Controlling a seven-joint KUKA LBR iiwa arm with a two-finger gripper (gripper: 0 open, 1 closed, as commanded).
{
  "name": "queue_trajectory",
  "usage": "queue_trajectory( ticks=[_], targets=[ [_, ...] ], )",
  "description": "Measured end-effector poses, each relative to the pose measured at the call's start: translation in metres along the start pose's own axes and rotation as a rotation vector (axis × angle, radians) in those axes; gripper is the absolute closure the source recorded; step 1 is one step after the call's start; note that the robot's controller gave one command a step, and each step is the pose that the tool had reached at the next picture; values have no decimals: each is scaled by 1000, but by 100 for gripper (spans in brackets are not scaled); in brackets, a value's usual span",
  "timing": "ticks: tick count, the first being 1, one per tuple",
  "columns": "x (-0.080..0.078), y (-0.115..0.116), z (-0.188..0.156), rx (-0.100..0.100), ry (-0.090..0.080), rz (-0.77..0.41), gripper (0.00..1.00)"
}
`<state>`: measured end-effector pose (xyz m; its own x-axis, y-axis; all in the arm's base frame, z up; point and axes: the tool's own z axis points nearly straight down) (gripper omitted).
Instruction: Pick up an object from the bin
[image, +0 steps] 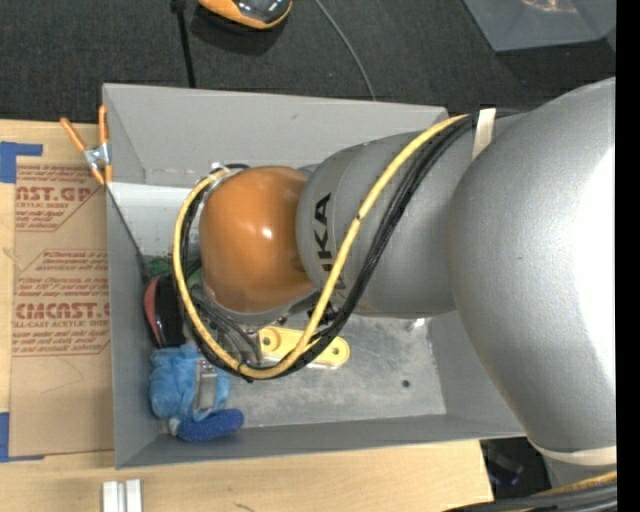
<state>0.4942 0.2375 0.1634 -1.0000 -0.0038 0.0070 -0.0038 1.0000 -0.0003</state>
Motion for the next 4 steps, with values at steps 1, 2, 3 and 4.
queue_trajectory(
  ticks=[1,2,3,4],
  targets=[
    [-2,-1,-5,-2,-7,2,0],
    [-3,1,16,-3,-13,-80,0],
    [1,3,76,-3,-16,-263,0],
    [0,4,109,-7,-20,-267,0]
  ],
)
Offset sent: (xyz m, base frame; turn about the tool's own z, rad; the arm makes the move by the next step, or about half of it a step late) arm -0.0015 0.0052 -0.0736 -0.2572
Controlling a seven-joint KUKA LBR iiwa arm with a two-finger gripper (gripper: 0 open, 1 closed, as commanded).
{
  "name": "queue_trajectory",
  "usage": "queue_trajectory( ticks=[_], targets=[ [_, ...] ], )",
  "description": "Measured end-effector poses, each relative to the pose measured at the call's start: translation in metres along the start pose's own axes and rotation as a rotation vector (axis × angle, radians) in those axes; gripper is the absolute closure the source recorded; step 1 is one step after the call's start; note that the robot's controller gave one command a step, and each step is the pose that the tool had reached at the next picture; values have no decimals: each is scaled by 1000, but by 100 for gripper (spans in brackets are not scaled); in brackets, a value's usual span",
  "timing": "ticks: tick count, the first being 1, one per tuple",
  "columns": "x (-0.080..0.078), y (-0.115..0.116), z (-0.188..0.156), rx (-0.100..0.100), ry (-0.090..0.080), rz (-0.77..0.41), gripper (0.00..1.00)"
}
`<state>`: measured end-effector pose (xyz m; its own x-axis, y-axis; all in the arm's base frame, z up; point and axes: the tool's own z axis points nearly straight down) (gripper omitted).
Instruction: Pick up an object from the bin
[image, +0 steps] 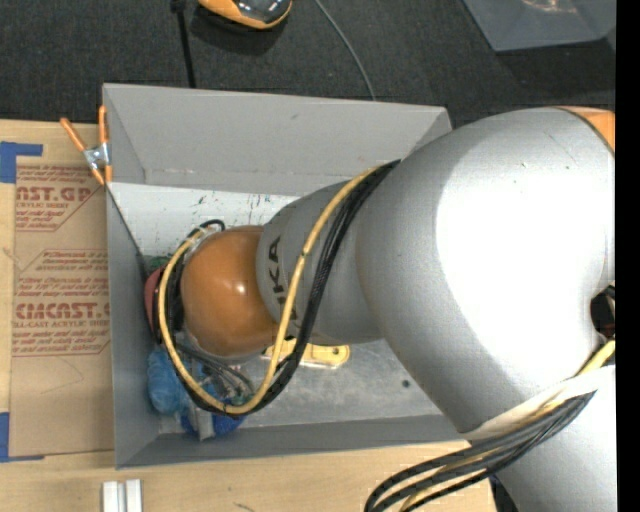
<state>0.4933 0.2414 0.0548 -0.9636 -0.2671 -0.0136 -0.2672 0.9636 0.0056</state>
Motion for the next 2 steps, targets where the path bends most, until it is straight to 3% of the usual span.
queue_trajectory(
  ticks=[1,2],
  targets=[
    [-30,-13,-7,0,13,23,0],
    [-46,-45,-17,-5,10,-73,0]
  ],
)
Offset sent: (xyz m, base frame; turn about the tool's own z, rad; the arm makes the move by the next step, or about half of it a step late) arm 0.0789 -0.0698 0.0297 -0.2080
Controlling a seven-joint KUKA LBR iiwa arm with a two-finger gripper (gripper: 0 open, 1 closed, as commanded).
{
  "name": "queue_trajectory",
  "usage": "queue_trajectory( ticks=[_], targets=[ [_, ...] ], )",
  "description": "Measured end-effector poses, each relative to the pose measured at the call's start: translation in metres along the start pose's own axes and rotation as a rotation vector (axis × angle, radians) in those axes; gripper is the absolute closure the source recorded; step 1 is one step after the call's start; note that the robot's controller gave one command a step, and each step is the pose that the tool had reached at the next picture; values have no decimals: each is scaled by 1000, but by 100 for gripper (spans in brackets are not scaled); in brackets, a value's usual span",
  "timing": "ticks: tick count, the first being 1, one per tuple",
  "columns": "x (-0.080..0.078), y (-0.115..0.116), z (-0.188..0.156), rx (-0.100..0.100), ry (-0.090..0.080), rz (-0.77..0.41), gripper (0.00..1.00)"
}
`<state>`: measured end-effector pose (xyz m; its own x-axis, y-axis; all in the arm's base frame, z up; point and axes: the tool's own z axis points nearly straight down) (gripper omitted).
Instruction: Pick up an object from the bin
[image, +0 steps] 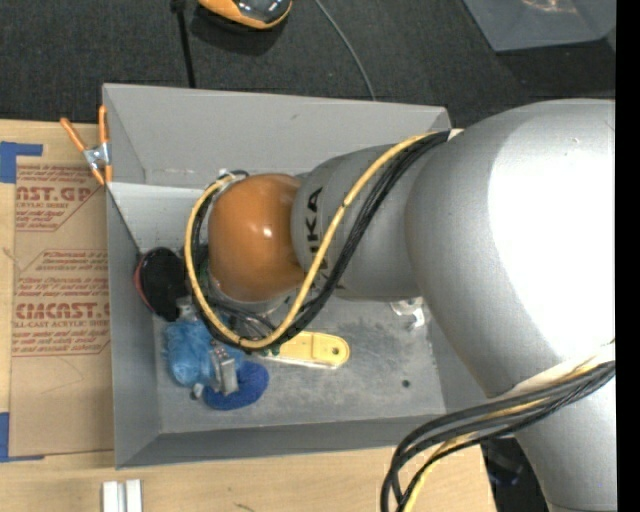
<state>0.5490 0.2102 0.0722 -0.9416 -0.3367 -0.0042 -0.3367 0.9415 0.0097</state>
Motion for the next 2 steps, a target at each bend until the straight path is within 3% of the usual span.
queue_trajectory(
  ticks=[1,2],
  targets=[
    [-21,-11,-5,1,0,-46,100],
    [-21,-12,-5,1,0,-46,100]
  ],
)
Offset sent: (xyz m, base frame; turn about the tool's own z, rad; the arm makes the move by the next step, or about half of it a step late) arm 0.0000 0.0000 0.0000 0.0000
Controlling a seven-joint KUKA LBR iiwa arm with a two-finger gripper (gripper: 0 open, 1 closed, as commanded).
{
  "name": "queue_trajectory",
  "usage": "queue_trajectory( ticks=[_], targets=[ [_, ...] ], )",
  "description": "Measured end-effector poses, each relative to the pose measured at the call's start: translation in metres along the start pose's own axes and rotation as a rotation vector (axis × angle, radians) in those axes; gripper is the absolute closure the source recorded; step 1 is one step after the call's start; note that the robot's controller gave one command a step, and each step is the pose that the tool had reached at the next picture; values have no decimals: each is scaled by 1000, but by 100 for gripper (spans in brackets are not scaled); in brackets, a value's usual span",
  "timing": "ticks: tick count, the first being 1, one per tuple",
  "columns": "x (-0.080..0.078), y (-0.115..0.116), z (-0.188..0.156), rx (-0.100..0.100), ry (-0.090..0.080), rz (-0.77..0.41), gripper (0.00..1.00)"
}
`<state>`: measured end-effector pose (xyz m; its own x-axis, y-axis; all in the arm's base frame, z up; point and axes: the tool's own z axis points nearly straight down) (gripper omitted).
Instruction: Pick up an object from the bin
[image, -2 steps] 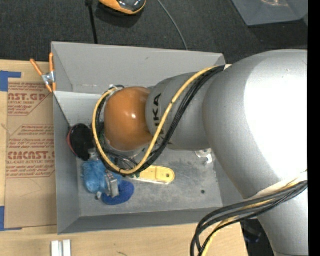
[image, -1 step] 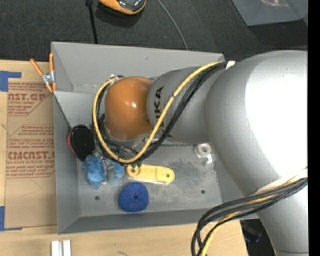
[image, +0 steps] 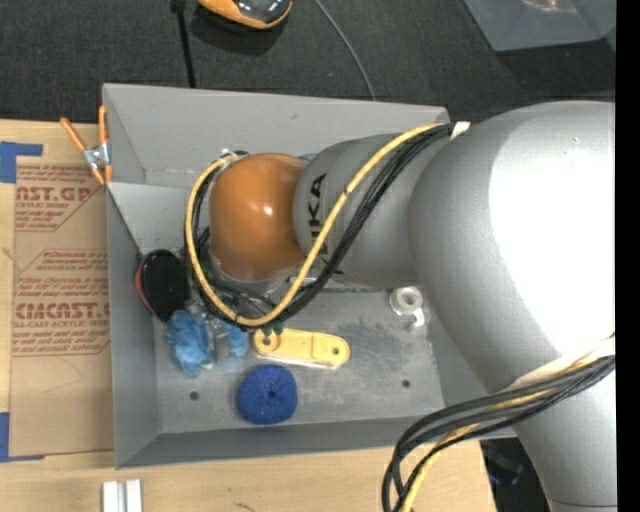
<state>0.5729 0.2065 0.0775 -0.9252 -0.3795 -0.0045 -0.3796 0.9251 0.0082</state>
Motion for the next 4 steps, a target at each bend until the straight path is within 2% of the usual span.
queue_trajectory(
  ticks=[1,4],
  targets=[
    [5,12,-3,-1,-1,19,100],
    [2,21,-6,-3,0,49,100]
  ],
)
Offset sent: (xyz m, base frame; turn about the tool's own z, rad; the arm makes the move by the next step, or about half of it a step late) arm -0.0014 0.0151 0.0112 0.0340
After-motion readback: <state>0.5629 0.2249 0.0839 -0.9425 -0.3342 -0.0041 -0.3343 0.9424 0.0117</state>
